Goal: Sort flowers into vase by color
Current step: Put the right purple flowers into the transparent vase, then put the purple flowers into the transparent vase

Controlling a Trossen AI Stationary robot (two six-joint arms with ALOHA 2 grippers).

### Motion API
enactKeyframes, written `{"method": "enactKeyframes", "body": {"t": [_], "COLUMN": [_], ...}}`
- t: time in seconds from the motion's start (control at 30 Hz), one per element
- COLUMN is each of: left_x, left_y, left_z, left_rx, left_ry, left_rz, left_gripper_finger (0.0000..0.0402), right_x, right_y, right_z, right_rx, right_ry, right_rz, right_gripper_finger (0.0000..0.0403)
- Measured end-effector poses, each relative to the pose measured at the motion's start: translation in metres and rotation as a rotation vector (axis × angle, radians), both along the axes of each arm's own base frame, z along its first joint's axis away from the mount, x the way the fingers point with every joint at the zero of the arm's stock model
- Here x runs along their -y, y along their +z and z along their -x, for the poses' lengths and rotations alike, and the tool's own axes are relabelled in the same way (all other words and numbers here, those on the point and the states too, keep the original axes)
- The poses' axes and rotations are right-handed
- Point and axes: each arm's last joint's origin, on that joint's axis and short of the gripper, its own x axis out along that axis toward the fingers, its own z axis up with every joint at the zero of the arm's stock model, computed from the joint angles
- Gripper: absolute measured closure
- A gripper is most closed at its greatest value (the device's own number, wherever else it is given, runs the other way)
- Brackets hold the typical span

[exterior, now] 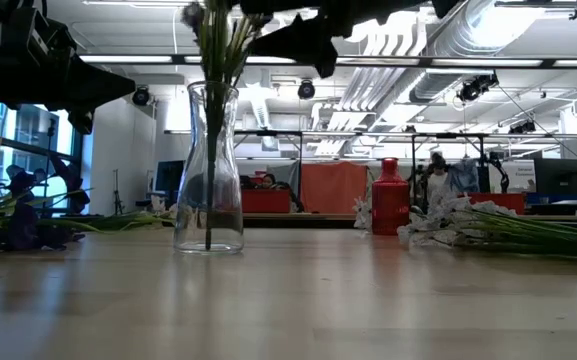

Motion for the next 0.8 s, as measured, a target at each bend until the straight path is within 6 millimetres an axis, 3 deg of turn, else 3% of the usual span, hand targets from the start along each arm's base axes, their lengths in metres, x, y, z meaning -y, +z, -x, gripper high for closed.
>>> {"method": "enactKeyframes", "body": {"t": [0.17, 0.33, 0.5, 0.7, 0.8], "left_x": [0.0, 0.0, 0.0, 0.0, 0.001], "left_y": [0.0, 0.0, 0.0, 0.001, 0.009], "left_z": [0.0, 0.0, 0.0, 0.0, 0.001], "left_rx": [0.0, 0.0, 0.0, 0.011, 0.135], "left_ry": [0.0, 0.0, 0.0, 0.0, -0.046], "left_rz": [0.0, 0.0, 0.0, 0.003, 0.185], "left_gripper_finger": [0.0401, 0.0401, 0.0402, 0.0401, 0.0402], "right_x": [0.003, 0.009, 0.012, -0.015, -0.037], "right_y": [0.012, 0.033, 0.051, 0.049, 0.043], "right_z": [0.018, 0.055, 0.095, 0.119, 0.122], "right_rx": [-0.084, -0.217, -0.337, -0.527, -0.582], "right_ry": [0.003, -0.003, -0.104, -0.133, -0.098], "right_rz": [0.014, 0.022, -0.165, -0.43, -0.467], "right_gripper_finger": [0.0101, 0.0089, 0.0089, 0.0089, 0.0089]}}
